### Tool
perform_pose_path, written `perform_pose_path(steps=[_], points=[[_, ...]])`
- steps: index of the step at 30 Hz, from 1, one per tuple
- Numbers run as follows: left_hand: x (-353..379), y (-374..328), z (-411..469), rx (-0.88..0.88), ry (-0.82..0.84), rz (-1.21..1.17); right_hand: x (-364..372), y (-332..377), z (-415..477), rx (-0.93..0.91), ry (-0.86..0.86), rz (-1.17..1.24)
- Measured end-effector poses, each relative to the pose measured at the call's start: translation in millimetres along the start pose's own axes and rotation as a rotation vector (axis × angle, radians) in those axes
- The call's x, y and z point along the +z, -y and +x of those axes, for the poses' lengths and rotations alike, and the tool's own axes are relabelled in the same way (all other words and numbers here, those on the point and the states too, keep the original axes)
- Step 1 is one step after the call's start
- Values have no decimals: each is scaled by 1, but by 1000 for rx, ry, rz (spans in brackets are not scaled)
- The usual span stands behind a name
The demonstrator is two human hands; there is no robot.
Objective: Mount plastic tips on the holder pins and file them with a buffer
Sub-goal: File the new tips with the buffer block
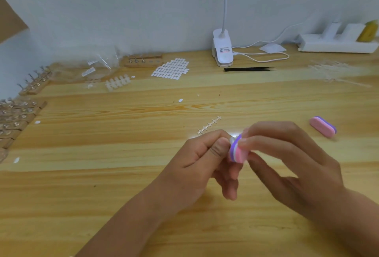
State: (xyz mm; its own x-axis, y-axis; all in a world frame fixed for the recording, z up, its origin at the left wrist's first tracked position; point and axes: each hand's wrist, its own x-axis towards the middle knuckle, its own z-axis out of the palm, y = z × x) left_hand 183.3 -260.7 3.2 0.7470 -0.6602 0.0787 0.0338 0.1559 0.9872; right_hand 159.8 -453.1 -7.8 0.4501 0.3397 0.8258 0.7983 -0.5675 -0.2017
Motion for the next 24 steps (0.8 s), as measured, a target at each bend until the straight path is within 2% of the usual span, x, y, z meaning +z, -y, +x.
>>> perform_pose_path(steps=[4,16,21,24], points=[[-1,4,2,34,-53,65,1,-2,0,33,-21,-12],[2,5,0,139,-139,185,6,4,-1,-31,-31,-16],[2,4,0,152,-153,203,4,0,0,27,-57,-27],[3,3,-1,168,-162,204,7,6,-1,-16,-53,-31]])
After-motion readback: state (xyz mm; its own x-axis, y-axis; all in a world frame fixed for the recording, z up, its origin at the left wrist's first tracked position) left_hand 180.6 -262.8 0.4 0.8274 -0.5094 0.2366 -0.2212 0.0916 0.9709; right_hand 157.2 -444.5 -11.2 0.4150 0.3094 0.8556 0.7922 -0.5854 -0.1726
